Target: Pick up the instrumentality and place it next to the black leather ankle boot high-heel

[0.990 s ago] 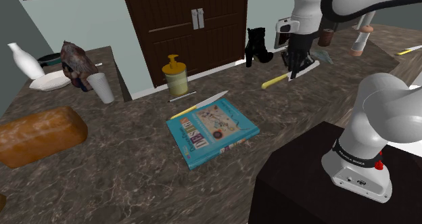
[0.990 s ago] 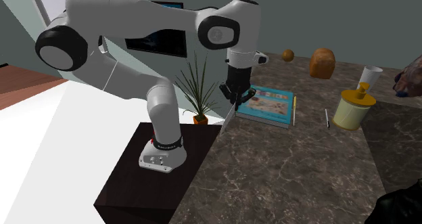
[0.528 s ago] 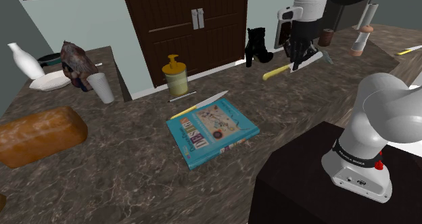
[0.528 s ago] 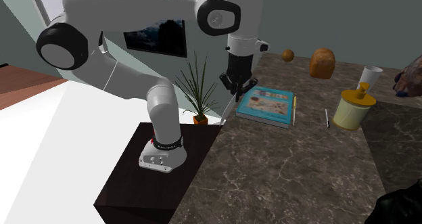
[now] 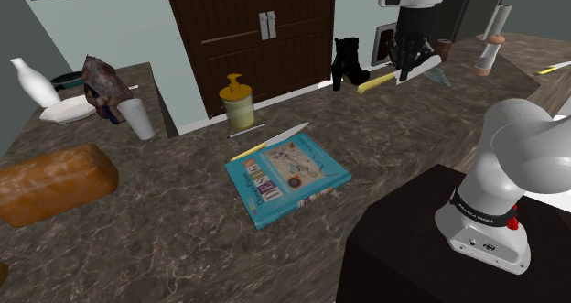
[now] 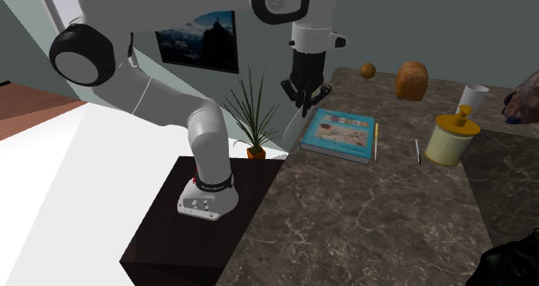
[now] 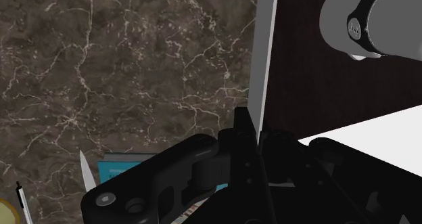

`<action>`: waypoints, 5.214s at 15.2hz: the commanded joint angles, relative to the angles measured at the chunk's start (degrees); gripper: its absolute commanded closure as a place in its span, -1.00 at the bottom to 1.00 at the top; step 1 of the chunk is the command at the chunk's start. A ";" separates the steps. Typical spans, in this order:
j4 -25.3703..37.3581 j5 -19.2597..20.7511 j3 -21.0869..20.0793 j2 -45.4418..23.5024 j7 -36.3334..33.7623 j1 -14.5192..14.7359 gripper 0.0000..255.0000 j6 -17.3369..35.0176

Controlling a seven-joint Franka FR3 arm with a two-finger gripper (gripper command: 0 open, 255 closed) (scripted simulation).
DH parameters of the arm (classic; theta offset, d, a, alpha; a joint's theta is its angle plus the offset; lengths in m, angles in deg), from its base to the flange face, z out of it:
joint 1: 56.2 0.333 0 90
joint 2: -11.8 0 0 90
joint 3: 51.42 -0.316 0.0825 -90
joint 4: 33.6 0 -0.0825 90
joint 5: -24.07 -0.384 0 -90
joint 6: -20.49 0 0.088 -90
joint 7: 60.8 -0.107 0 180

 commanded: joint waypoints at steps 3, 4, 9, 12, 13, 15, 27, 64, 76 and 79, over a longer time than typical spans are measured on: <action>3.67 -0.46 -0.40 -1.00 0.23 0.26 1.00 -2.68; 4.59 -0.57 -0.51 -1.26 0.27 0.33 1.00 -3.34; 9.29 -1.13 -1.02 -2.70 0.50 0.65 1.00 -6.61; 12.22 -1.43 -1.28 -3.68 0.65 0.83 1.00 -8.56; 13.21 -1.53 -1.36 -4.02 0.70 0.89 1.00 -9.22; 14.70 -1.06 -0.25 -5.90 1.67 1.04 1.00 -8.66; 33.83 -1.41 14.21 -30.13 14.92 3.70 1.00 -2.06; 42.49 -17.83 25.98 -60.72 32.61 -0.06 1.00 15.00; 34.96 -19.26 25.58 -62.42 33.53 -0.17 1.00 23.78; 33.41 -19.88 25.41 -63.18 33.93 -0.31 1.00 25.88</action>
